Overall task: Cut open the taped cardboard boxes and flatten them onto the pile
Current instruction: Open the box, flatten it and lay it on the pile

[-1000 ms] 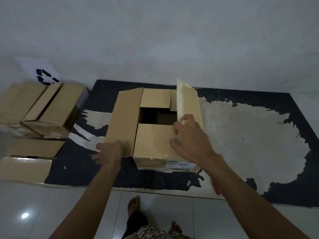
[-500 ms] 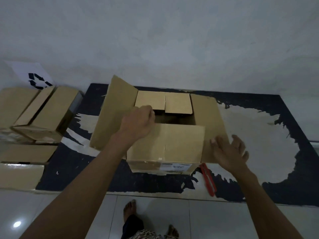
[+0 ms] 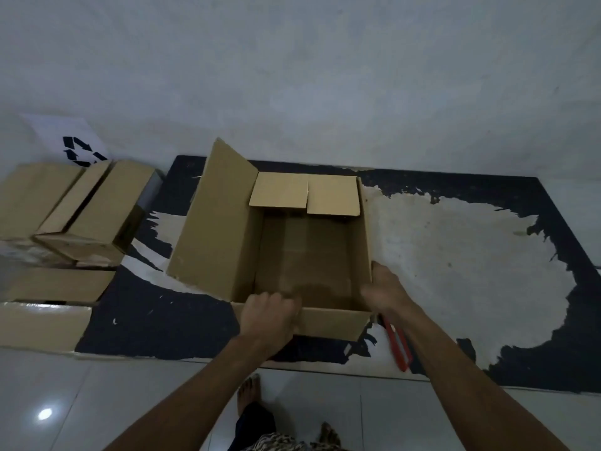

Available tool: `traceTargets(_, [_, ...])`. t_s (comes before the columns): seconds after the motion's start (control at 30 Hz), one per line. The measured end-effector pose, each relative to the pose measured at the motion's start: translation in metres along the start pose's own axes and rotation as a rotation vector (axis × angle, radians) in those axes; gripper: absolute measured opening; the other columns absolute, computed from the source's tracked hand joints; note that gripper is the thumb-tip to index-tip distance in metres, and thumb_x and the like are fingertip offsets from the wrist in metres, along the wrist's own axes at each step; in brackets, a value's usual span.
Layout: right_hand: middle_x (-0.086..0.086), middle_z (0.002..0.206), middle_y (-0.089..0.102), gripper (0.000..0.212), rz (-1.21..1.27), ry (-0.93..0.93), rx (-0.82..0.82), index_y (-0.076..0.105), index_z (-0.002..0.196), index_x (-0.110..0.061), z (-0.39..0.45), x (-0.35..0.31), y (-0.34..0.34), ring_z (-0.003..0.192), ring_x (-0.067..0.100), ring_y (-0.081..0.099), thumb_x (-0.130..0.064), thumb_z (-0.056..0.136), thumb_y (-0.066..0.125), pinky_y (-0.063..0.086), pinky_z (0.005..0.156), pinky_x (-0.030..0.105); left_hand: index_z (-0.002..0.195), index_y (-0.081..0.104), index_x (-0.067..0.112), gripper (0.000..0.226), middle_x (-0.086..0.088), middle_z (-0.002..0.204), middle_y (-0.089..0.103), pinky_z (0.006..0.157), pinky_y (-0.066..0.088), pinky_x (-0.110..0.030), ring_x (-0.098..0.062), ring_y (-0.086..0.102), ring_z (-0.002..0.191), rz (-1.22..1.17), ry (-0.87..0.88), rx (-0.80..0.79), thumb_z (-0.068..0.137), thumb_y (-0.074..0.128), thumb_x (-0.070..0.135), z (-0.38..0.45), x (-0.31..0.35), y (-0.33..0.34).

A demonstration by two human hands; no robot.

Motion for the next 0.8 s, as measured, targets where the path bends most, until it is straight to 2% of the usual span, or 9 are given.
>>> traceTargets(0.1, [0.012,0.110,0.062,0.030,0.013,-0.013,0.062,0.051,0.121,-0.010,-0.001,-0.006,0.006,0.093,0.027,0.062,-0.012,0.092,0.059,0.055,0.079,0.038,0.110,0.060,0.022,0.019,-0.002,0.107,0.068,0.076,0.044,-0.034,-0.023,0.064,0.095,0.010,-0.001,-0.028,0.095,0.058,0.033,0.003,0.002,-0.001])
traceTargets(0.17, [0.012,0.110,0.060,0.035,-0.046,-0.035,0.102,0.045,0.124,-0.009,-0.005,-0.006,0.008,0.091,0.027,0.060,-0.014,0.092,0.059,0.053,0.077,0.036,0.109,0.060,0.020,0.035,-0.003,0.108,0.067,0.079,0.046,-0.033,-0.022,0.063,0.098,-0.078,0.029,-0.225,0.086,0.069,0.045,0.011,-0.006,-0.009])
traceTargets(0.27, [0.014,0.113,0.056,0.050,-0.136,-0.071,0.137,0.030,0.133,-0.011,-0.011,-0.002,0.013,0.091,0.032,0.060,-0.017,0.092,0.059,0.052,0.074,0.038,0.126,0.060,0.026,0.071,0.005,0.123,0.064,0.095,0.049,-0.031,-0.012,0.059,0.107,-0.601,0.009,-0.582,0.073,0.069,0.073,0.037,-0.026,-0.022])
traceTargets(0.33, [0.018,0.122,0.051,0.064,-0.176,-0.064,0.159,0.021,0.141,-0.013,-0.014,0.000,0.015,0.102,0.036,0.058,-0.018,0.091,0.061,0.051,0.078,0.038,0.130,0.060,0.022,0.068,0.005,0.114,0.065,0.092,0.048,-0.031,-0.012,0.059,0.103,-0.742,-0.039,-0.492,0.086,0.052,0.074,0.064,-0.031,-0.021])
traceTargets(0.4, [0.020,0.138,0.039,0.081,-0.237,-0.056,0.171,0.010,0.148,-0.015,-0.012,0.001,0.015,0.116,0.041,0.051,-0.020,0.090,0.065,0.050,0.087,0.044,0.129,0.057,0.013,0.043,-0.002,0.100,0.062,0.079,0.049,-0.033,-0.017,0.060,0.092,-0.744,-0.090,-0.388,0.103,0.045,0.044,0.092,-0.028,-0.020])
traceTargets(0.5, [0.020,0.156,0.014,0.104,-0.297,-0.053,0.145,-0.013,0.154,-0.022,-0.006,0.003,0.013,0.135,0.049,0.030,-0.025,0.088,0.068,0.039,0.107,0.056,0.132,0.053,0.011,0.031,-0.012,0.123,0.060,0.090,0.048,-0.034,-0.026,0.058,0.112,-0.575,-0.036,-0.268,0.102,0.047,0.016,0.123,-0.030,-0.029])
traceTargets(0.67, [0.020,0.157,0.015,0.106,-0.247,-0.104,0.178,-0.015,0.155,-0.024,-0.001,0.009,0.015,0.140,0.047,0.027,-0.021,0.088,0.067,0.039,0.108,0.056,0.147,0.040,0.008,0.052,-0.017,0.142,0.050,0.110,0.037,-0.040,-0.032,0.045,0.132,-0.654,0.055,0.477,0.097,0.053,0.011,0.157,-0.045,-0.078])
traceTargets(0.73, [0.018,0.159,0.011,0.106,-0.239,-0.104,0.182,-0.017,0.155,-0.023,-0.001,0.009,0.017,0.141,0.045,0.026,-0.017,0.088,0.065,0.040,0.108,0.054,0.152,0.032,0.008,0.058,-0.017,0.154,0.038,0.118,0.027,-0.040,-0.031,0.033,0.142,-0.636,0.033,0.530,0.099,0.053,0.015,0.179,-0.051,-0.094])
traceTargets(0.8, [0.016,0.161,0.010,0.104,-0.227,-0.110,0.189,-0.018,0.154,-0.025,0.000,0.010,0.019,0.141,0.044,0.029,-0.014,0.089,0.061,0.044,0.105,0.053,0.156,0.024,0.015,0.061,-0.015,0.163,0.019,0.122,0.020,-0.046,-0.034,0.017,0.149,-0.563,0.032,0.411,0.102,0.050,0.025,0.205,-0.055,-0.103])
Point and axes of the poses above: each hand's wrist, its own z-axis towards the middle knuckle, its own y-axis out of the palm, x = y × z, the point moved 1 cm from there along z, towards the middle knuckle
